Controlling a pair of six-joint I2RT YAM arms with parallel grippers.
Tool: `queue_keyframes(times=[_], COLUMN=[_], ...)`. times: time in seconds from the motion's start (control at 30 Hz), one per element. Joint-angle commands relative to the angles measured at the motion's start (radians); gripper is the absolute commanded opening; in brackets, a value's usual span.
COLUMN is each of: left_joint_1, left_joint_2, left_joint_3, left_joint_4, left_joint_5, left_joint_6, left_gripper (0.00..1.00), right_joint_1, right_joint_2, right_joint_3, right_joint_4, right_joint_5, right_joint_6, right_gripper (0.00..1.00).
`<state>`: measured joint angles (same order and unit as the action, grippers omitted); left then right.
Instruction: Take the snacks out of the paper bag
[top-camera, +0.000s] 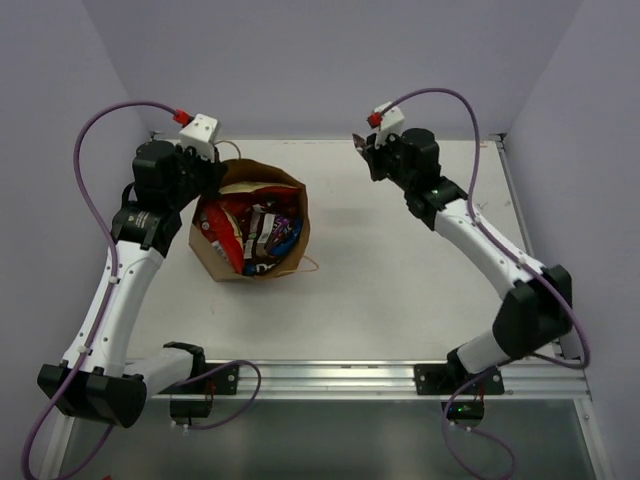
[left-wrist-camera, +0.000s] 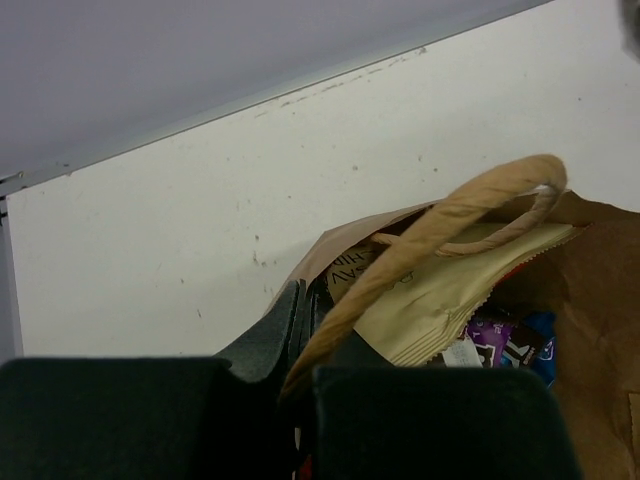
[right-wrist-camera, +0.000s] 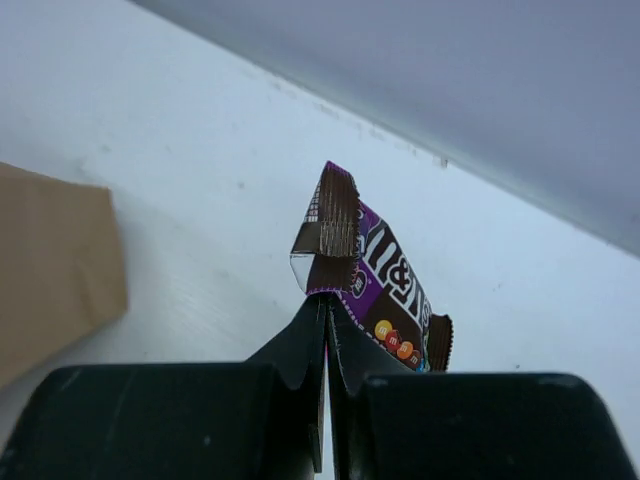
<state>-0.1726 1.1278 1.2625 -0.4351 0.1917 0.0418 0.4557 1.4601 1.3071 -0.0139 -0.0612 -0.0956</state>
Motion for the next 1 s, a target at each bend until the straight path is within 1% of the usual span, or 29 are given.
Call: queue_keyframes(times=[0.0,0.03,0.1,0.13,0.2,0.23,0.27,0.3,0.33,0.37,0.4,0.43,0.47,0.53,0.57,0.67,0.7,0.73,0.77,0.8,0.87,0.9,0.97], left_joint_1=[0.002,0.002,0.002,0.002,0.002,0.002,0.002,0.002,0.002,0.002,0.002,0.002,0.002,0.002,0.001,0.001,0.002,0.001,0.001,0.001,0.001,0.001,0.002], left_joint_2=[-0.013,-0.016,-0.016,-0.019,-0.023,-0.026,-0.028,-0.028,-0.028,-0.028,-0.028,-0.026,-0.028,-0.033,-0.034,-0.048,-0.049,-0.051,-0.049,-0.048,-0.043,-0.042,-0.042], left_joint_3=[0.025,0.021,0.018,0.017,0.003,0.000,-0.002,-0.003,-0.003,-0.003,-0.003,-0.005,-0.006,-0.012,-0.021,-0.035,-0.040,-0.041,-0.041,-0.041,-0.035,-0.031,-0.028], left_joint_4=[0.016,0.013,-0.004,-0.007,-0.008,-0.008,-0.010,-0.010,-0.008,-0.010,-0.008,-0.008,-0.008,-0.013,-0.017,-0.022,-0.022,-0.022,-0.021,-0.022,-0.030,-0.030,-0.030], left_joint_5=[0.049,0.076,0.097,0.100,0.101,0.101,0.101,0.104,0.106,0.107,0.110,0.111,0.111,0.107,0.100,0.089,0.089,0.089,0.088,0.084,0.075,0.072,0.072], left_joint_6=[0.027,0.033,0.046,0.047,0.047,0.047,0.047,0.046,0.044,0.043,0.041,0.041,0.043,0.052,0.053,0.049,0.049,0.047,0.044,0.044,0.038,0.035,0.027], left_gripper=[0.00,0.00,0.00,0.00,0.00,0.00,0.00,0.00,0.00,0.00,0.00,0.00,0.00,0.00,0.00,0.00,0.00,0.00,0.00,0.00,0.00,0.00,0.00], right_joint_1=[-0.057,-0.063,-0.071,-0.071,-0.071,-0.071,-0.069,-0.068,-0.065,-0.063,-0.057,-0.052,-0.048,-0.019,-0.002,0.098,0.177,0.220,0.268,0.361,0.452,0.527,0.575], right_joint_2=[0.162,0.254,0.342,0.418,0.477,0.512,0.514,0.505,0.488,0.433,0.398,0.360,0.276,0.186,0.096,-0.021,-0.073,-0.090,-0.096,-0.098,-0.084,-0.072,-0.018], right_joint_3=[0.029,0.046,0.119,0.141,0.208,0.236,0.260,0.265,0.262,0.242,0.230,0.218,0.201,0.182,0.167,0.150,0.156,0.162,0.193,0.210,0.234,0.238,0.250], right_joint_4=[0.060,0.078,0.084,0.084,0.074,0.040,0.023,-0.009,-0.026,-0.040,-0.053,-0.088,-0.116,-0.196,-0.227,-0.320,-0.357,-0.372,-0.394,-0.417,-0.435,-0.437,-0.437], right_joint_5=[0.021,0.040,0.050,0.060,0.060,0.086,0.077,0.074,0.072,0.067,0.067,0.067,0.067,0.067,0.067,0.067,0.073,0.080,0.102,0.133,0.187,0.217,0.250], right_joint_6=[0.008,0.007,0.008,0.011,0.033,0.042,0.046,0.053,0.062,0.077,0.088,0.135,0.154,0.198,0.248,0.348,0.374,0.396,0.452,0.486,0.534,0.556,0.606], right_gripper=[0.00,0.00,0.00,0.00,0.00,0.08,0.27,0.37,0.45,0.50,0.57,0.61,0.62,0.63,0.63,0.64,0.64,0.64,0.64,0.64,0.65,0.65,0.66])
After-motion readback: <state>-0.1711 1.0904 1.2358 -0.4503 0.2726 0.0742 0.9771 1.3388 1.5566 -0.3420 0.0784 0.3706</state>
